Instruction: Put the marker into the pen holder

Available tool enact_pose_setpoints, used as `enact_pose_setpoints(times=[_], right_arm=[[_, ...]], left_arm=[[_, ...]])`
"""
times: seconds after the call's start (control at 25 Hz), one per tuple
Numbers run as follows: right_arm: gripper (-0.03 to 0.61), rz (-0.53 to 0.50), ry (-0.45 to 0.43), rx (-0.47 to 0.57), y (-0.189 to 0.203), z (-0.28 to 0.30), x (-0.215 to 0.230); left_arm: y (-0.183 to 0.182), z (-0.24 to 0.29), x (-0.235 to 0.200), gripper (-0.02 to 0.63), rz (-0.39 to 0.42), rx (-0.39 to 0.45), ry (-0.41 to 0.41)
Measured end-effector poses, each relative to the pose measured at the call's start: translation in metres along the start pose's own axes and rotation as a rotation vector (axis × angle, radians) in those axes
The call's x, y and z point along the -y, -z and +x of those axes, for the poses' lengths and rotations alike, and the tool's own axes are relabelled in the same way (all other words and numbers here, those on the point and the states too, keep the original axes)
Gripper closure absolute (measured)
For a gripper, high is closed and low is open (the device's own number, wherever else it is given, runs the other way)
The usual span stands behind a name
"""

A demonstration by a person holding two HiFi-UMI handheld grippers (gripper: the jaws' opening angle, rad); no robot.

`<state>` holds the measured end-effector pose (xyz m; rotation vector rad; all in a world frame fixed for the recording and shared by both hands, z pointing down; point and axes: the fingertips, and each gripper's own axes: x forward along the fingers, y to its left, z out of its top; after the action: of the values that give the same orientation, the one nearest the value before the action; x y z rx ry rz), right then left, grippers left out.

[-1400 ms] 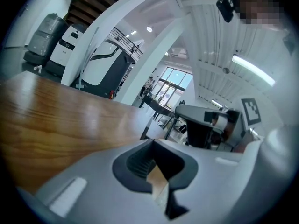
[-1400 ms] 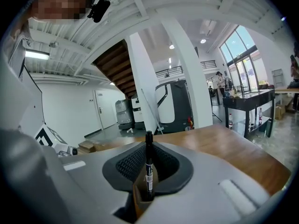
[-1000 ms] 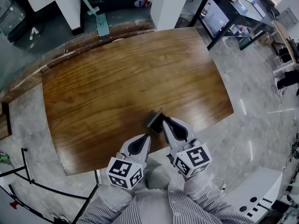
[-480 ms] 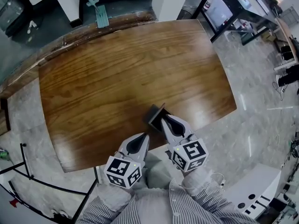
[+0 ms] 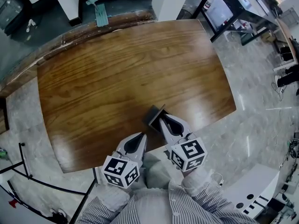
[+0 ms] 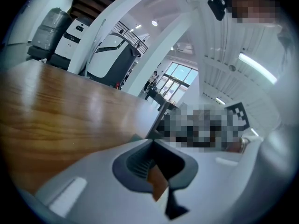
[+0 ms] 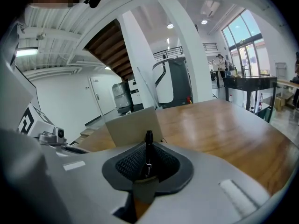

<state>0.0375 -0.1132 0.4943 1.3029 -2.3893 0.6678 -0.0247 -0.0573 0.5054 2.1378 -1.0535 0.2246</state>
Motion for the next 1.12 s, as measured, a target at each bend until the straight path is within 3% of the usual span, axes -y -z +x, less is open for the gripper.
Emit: enact_pose_setpoints(times=[0.92,1.12], right_arm=[[0.508,0.011,0.031,0.02,-0.002,-0.013,0.003],[0.521,0.008,0.001,0.046,-0.007,-0.028,-0.01]], left_arm=[[-0.003,0.001,0.009,0.606,0.011,0.005,0.018],[-0.009,-0.003,0.018,0.606,0.035,0.018,0.03]])
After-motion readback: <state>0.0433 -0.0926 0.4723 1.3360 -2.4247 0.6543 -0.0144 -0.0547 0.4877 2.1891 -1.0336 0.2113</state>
